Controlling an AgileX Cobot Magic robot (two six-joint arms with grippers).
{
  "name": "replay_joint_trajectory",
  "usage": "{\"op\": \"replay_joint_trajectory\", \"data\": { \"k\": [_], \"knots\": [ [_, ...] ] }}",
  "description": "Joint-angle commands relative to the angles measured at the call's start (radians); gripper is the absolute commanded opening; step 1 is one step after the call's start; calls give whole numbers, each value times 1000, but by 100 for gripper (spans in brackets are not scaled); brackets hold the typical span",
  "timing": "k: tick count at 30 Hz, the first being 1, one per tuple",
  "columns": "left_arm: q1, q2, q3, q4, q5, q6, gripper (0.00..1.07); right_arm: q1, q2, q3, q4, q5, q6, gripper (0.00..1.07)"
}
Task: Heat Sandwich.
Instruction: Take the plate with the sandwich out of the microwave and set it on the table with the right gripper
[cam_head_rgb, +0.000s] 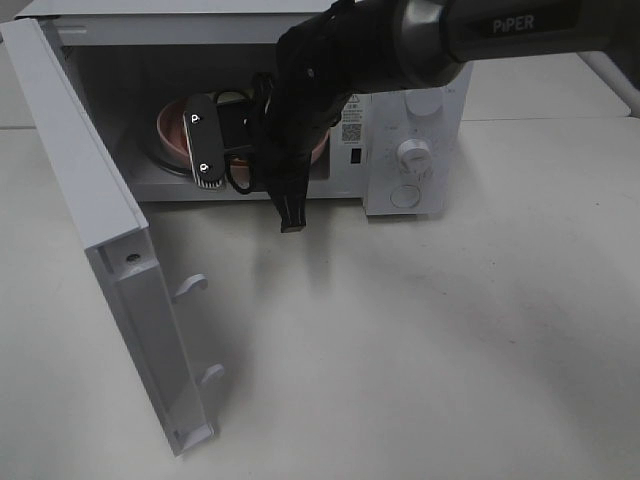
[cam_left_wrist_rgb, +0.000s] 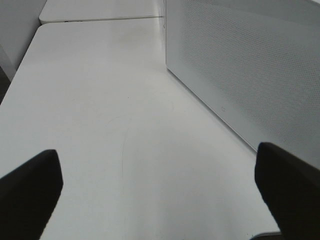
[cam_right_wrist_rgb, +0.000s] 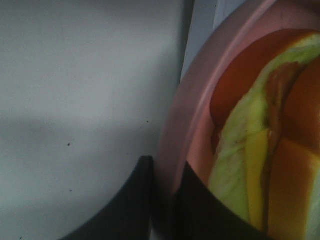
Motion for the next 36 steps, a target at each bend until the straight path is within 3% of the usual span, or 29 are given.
{"op": "replay_joint_trajectory", "data": {
  "k": [1,19,36],
  "knots": [
    [1,-22,4,-2,-7,-5,103,-7,-51,50,-17,-28,-21,0],
    [1,-22,4,-2,-7,-5,103,-7,-189,260,-16,-112,-166,0],
    [1,-22,4,-2,-7,-5,103,-7,-347,481,141,-212,-424,0]
  ]
}}
